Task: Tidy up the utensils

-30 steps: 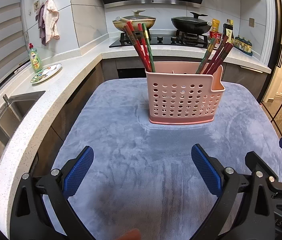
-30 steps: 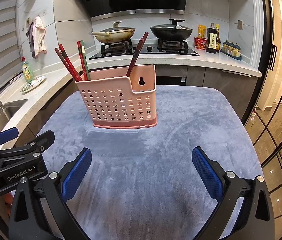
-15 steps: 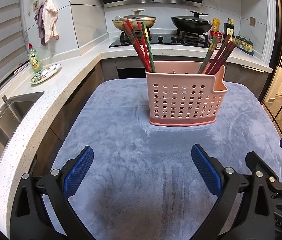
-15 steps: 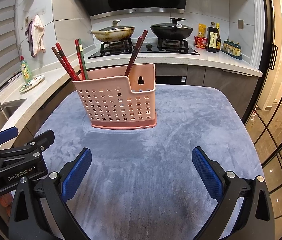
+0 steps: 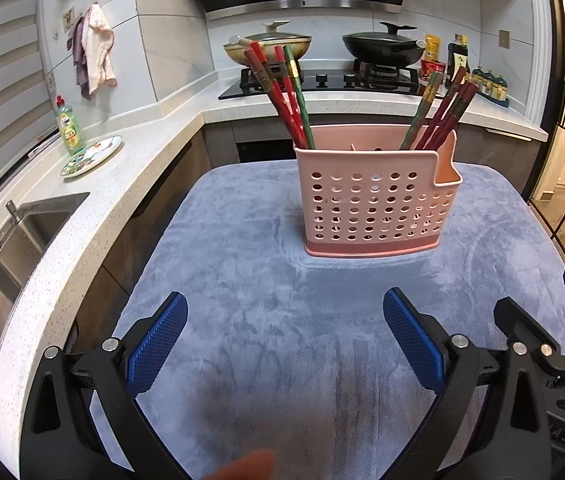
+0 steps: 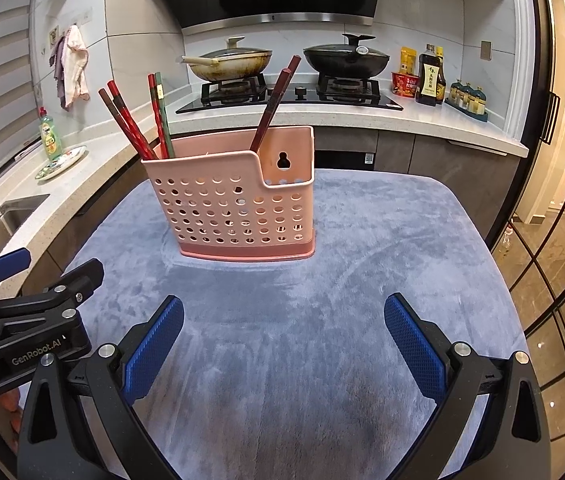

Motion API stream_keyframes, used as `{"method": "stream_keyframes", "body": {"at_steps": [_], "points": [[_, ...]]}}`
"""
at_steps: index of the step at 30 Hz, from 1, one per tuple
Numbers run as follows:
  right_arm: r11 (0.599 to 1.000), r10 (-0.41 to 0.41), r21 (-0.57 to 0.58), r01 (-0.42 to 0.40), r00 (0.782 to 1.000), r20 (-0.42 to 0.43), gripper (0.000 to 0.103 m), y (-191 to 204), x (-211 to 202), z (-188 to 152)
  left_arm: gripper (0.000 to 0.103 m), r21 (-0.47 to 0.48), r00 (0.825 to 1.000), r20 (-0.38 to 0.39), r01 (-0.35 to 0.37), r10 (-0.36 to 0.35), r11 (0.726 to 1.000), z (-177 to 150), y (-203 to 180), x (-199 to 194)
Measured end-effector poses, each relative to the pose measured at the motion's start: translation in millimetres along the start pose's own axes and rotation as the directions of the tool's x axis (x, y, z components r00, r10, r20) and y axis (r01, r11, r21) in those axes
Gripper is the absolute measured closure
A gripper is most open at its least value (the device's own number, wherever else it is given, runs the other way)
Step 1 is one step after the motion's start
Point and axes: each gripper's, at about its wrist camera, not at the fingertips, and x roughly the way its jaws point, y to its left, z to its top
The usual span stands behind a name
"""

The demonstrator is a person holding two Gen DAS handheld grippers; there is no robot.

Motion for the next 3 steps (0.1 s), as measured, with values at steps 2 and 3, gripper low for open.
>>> {"method": "stream_keyframes", "body": {"at_steps": [2,3], "points": [[1.0,-0.003,-0.003,0.003,1.0,-0.003,0.006,0.1,1.8,0.7,0.009,0.005,1.0,0.002,-0.002,0.002,1.0,-0.1,0.2,0.6],[1.0,-0.004,-0.003,0.004,1.0,-0.004,0.006,0.2,2.2,0.8,0.009,0.005,1.0,-0.001,-0.005,0.005,1.0,-0.1,1.2,1.5]]}}
